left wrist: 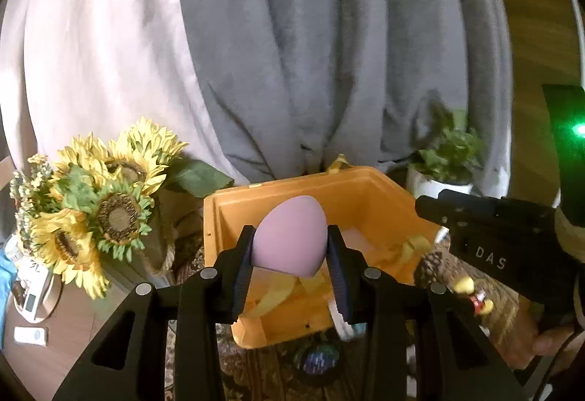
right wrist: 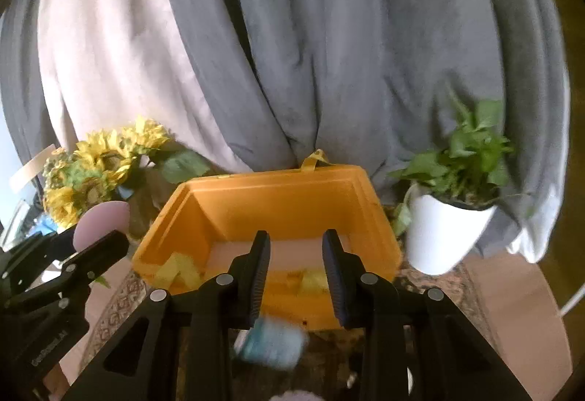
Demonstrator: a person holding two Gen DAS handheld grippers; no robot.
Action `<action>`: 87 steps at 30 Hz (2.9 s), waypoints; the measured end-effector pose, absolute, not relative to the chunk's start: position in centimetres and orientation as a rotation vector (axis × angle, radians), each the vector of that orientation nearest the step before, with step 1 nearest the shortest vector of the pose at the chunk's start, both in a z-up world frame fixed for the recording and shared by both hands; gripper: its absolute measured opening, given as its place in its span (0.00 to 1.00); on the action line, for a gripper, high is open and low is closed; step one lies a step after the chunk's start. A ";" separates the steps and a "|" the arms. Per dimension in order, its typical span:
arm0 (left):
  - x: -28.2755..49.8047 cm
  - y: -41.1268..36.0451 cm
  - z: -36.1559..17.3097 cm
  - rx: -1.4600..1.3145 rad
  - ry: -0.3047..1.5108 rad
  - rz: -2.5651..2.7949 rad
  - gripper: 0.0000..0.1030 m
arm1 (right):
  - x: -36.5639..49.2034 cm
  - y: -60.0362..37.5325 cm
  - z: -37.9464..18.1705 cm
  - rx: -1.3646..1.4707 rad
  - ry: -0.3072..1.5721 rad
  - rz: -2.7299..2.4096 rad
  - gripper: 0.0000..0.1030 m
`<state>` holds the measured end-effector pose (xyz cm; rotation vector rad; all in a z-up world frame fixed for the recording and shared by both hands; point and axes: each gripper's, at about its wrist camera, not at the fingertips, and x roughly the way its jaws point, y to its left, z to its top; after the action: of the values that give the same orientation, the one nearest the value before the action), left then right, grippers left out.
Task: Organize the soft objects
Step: 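Release the pink sponge into the orange crate with the left tool while the right tool drops the blue box, then grasp the dark dotted ball with the left tool while the right tool grasps the lavender scrunchie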
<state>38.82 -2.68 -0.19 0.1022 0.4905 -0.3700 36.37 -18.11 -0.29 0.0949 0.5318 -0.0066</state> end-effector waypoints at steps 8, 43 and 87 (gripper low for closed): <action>45.1 -4.1 -1.2 0.079 0.621 -0.366 0.37 | 41.9 -18.9 -0.8 0.070 0.593 0.017 0.30; 37.0 -2.2 -0.5 0.152 0.536 -0.347 0.90 | 35.4 -18.0 0.2 0.059 0.598 -0.043 0.70; 36.5 -3.3 -14.4 0.306 0.915 -0.521 0.90 | 33.1 -16.3 -15.1 0.100 1.166 -0.014 0.70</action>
<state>36.51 -3.29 -14.43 0.3055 0.9150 -0.5208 33.07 -16.34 -15.06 0.1000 1.1656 -0.0142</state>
